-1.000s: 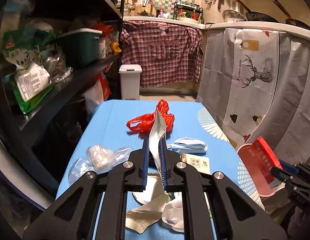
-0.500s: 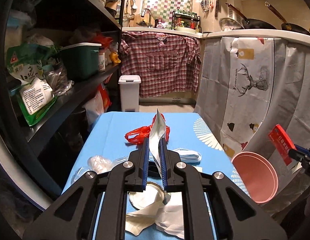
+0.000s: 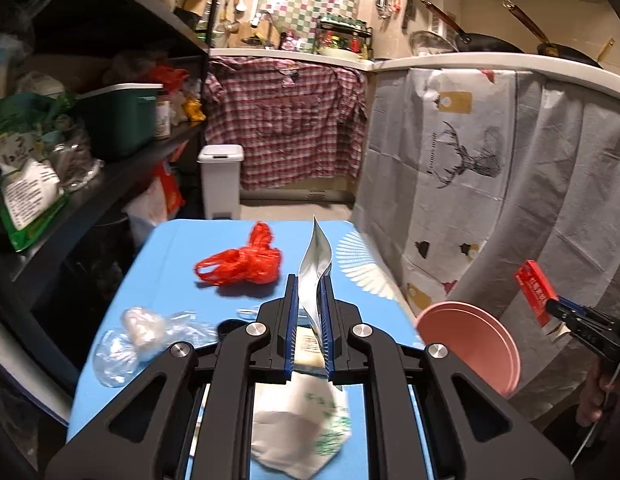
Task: Collect trash
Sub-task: 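Carry the toothpaste box and green packet over the pink bin and release both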
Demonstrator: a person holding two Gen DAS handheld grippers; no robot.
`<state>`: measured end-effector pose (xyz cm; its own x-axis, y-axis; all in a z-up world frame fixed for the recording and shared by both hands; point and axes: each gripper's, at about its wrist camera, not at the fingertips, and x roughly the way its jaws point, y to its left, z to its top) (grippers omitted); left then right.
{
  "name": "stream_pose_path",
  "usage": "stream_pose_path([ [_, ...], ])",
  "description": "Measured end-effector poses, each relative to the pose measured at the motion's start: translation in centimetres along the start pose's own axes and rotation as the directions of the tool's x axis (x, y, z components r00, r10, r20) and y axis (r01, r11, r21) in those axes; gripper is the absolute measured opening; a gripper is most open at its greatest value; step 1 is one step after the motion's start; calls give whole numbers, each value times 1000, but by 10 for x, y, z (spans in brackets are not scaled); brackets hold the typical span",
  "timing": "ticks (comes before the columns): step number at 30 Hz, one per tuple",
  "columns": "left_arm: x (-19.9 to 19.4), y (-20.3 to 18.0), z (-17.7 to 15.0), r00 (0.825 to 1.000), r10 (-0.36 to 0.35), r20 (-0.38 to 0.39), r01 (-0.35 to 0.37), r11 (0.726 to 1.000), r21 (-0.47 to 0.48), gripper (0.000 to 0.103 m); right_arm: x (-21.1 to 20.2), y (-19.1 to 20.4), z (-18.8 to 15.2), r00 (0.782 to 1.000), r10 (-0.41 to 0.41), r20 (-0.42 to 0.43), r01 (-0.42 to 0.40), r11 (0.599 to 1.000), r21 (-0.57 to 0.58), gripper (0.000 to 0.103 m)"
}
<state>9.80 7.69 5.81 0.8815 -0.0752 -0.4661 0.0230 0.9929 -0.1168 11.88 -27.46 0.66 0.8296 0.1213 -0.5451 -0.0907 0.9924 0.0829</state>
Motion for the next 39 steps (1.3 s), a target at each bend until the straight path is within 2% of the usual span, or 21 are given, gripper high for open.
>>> stream_pose_path([
  [12,27,-78,-9,995,-98,-34,100,993,60,11,11,-10,-3,1000,-26,2,26,1000,0,26],
  [20,57,-120,-17,983,-162,-82,168,983,73,11,22,-11,-6,999,-40,-23,40,999,-7,26],
  [35,120,-149,-40,944,-233,-235,252,966,56,12,38,-17,-6,995,-63,-72,64,998,14,26],
  [37,125,-153,-41,936,-241,-258,265,962,60,18,41,-17,-6,995,-68,-79,69,997,15,28],
  [39,130,-155,-43,931,-238,-276,263,963,55,21,44,-18,-8,993,-77,-90,79,997,15,36],
])
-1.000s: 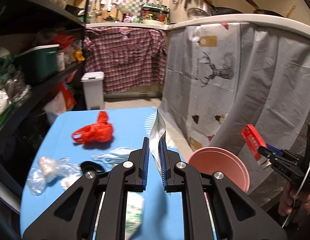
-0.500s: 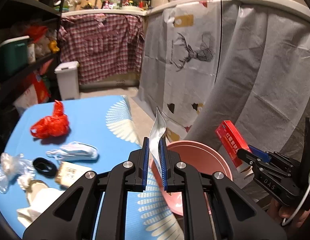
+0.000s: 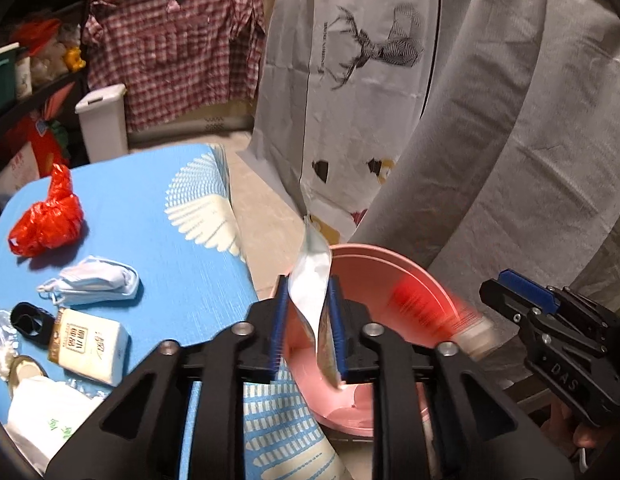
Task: Collect trash
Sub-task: 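Carry the toothpaste box and green packet over the pink bin and release both, then move both tools back over the table toward the remaining trash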
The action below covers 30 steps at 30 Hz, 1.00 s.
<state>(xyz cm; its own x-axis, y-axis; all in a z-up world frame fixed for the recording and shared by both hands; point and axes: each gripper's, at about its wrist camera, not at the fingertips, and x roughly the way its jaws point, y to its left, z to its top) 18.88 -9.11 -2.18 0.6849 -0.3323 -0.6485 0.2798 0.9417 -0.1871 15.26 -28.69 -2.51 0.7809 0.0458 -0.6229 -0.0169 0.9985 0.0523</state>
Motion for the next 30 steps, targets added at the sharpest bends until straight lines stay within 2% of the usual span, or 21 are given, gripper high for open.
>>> stream_pose_path([
  [2,1,4,0,1000,-10,-5,10,1000,-23,23,0,-1,0,1000,-9,2,9,1000,2,44],
  [7,-4,9,-1,1000,-8,0,8,999,-34,23,3,-1,0,1000,-8,1,8,1000,0,44],
  [13,-31,20,-2,999,16,28,-15,1000,-22,23,-3,3,-2,1000,6,26,-6,1000,-21,44],
  [21,-95,55,-2,992,99,80,-101,995,13,23,-29,19,0,992,47,116,-39,997,-65,44],
  [30,-166,128,-3,966,228,120,-231,973,13,23,-71,43,11,964,120,236,-114,993,-38,43],
])
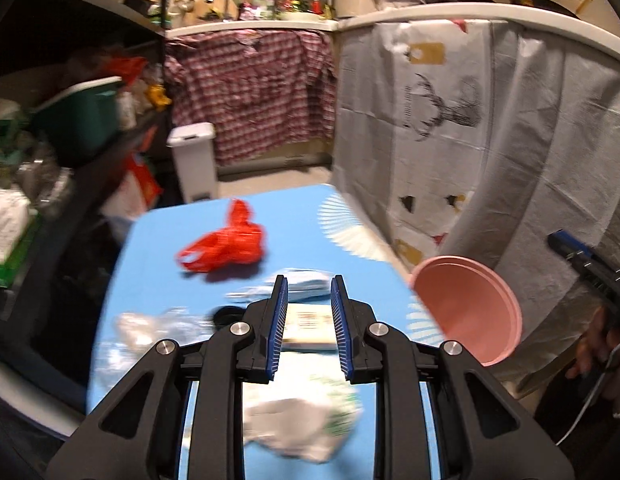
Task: Collect trash
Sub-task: 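Move both tools back over the table toward the remaining trash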
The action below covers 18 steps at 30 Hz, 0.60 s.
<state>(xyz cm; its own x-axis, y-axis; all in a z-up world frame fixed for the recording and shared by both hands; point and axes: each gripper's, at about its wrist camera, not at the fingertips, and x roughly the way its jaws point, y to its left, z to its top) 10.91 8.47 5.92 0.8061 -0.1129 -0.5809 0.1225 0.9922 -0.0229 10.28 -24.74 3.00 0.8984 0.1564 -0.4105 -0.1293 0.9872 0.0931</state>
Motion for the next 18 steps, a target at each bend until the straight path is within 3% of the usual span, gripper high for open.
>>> stream_pose_path([
  [9,-12,87,-6,992,129,11,-127,987,-97,23,3,62,9,989,144,-24,-145,987,-71,35],
  [18,2,126,-29,990,138,-30,-141,973,-185,23,39,116,-2,955,287,-76,-295,946,-134,35],
])
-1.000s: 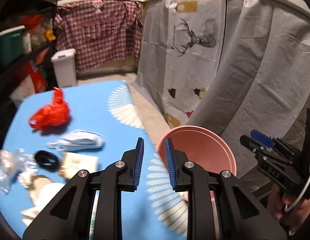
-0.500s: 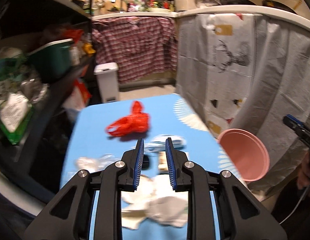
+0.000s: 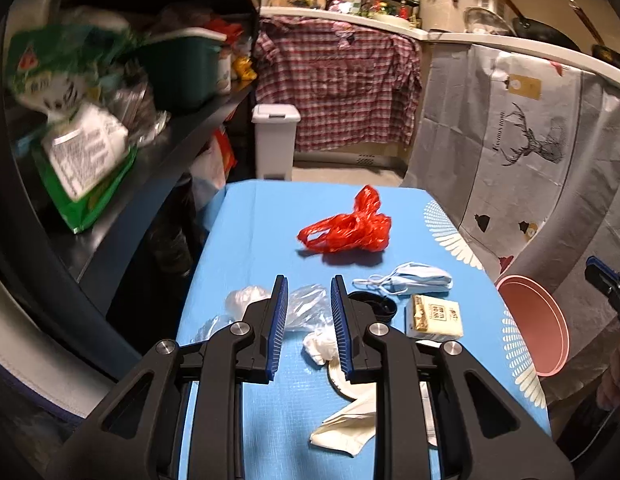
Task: Collect trash
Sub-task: 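Move both tools back over the table toward the remaining trash, then grasp the clear plastic bag with the left tool while the right tool grasps the tissue pack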
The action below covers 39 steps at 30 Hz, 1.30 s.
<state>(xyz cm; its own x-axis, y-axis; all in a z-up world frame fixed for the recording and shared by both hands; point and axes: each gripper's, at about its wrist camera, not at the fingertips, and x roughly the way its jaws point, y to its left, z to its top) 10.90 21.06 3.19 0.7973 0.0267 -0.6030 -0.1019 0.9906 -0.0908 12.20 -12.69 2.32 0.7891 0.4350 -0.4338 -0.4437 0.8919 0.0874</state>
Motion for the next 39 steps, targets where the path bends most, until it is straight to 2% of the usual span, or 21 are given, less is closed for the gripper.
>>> stream_pose_path([
  [1,3,3,-1,1000,10,-2,-10,1000,-1,23,5,2,-1,1000,6,-2,-6,1000,-5,38],
  [3,8,8,-2,1000,16,-7,-16,1000,-16,23,18,6,-4,1000,24,-9,-24,1000,-9,51],
  [4,11,11,-2,1000,20,-12,-20,999,-30,23,23,7,-5,999,28,-16,-28,1000,-11,53],
  [9,24,22,-2,999,29,-30,-31,996,-79,23,58,15,-14,996,48,-78,-51,998,-37,54],
  [21,57,32,-5,994,78,-77,-84,993,-80,23,117,25,-33,977,103,-185,-121,989,-90,59],
  [24,66,36,-6,992,88,-95,-96,992,-82,23,132,25,-37,967,120,-225,-144,985,-93,64],
  [26,72,39,-8,989,91,-113,-100,992,-80,32,142,25,-39,959,131,-252,-158,983,-90,66],
  [27,75,39,-9,988,88,-123,-98,992,-78,40,147,26,-40,954,136,-268,-166,982,-90,68],
  [31,88,42,-14,982,97,-160,-109,992,-68,52,162,29,-43,937,149,-315,-187,978,-94,73],
  [39,113,47,-23,964,95,-250,-114,991,-65,54,184,34,-52,903,153,-402,-211,972,-104,75],
])
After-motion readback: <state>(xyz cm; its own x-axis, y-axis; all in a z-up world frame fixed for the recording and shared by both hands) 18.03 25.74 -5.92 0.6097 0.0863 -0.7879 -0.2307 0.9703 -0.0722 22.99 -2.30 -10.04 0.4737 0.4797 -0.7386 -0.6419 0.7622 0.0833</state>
